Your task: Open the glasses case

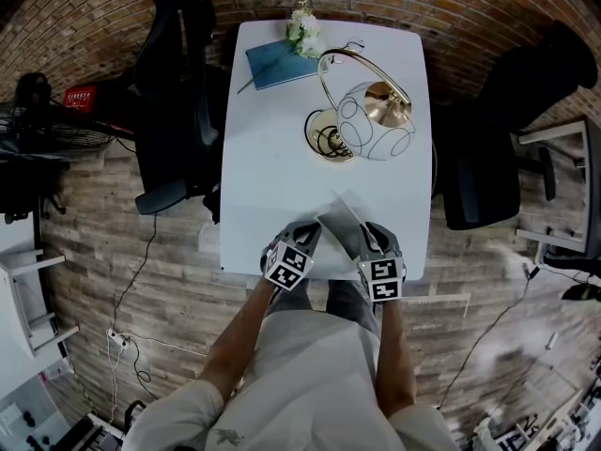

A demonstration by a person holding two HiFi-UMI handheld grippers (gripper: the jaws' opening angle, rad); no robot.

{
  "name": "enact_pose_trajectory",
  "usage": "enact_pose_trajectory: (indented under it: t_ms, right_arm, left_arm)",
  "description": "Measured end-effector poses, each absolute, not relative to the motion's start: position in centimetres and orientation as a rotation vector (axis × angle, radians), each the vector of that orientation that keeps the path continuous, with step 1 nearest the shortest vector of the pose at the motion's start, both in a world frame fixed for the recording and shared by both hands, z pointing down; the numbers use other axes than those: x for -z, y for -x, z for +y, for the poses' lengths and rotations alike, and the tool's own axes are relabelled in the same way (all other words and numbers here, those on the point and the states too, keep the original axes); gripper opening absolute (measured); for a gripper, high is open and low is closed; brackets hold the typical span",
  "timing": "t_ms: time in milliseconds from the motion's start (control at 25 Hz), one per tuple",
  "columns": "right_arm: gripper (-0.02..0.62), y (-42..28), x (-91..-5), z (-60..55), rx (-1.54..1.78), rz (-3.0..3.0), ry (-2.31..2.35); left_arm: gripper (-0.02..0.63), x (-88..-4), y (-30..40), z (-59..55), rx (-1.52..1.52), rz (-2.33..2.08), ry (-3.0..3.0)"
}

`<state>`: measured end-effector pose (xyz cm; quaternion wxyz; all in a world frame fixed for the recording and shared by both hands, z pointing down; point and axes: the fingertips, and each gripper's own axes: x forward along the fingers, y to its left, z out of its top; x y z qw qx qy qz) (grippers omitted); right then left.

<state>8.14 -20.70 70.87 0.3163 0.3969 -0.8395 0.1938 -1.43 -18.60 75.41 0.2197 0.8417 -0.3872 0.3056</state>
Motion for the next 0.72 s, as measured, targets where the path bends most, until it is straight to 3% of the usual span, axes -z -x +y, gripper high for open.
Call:
enact_pose_trajectory:
  t_ms: [720]
  right_arm:
    - [0.055, -9.09, -71.74, -21.02, -0.481, -2.195, -1.072]
  left_arm:
    - [0.006, -75.36, 1.46, -18.59, -0.849, -1.082, -2.320]
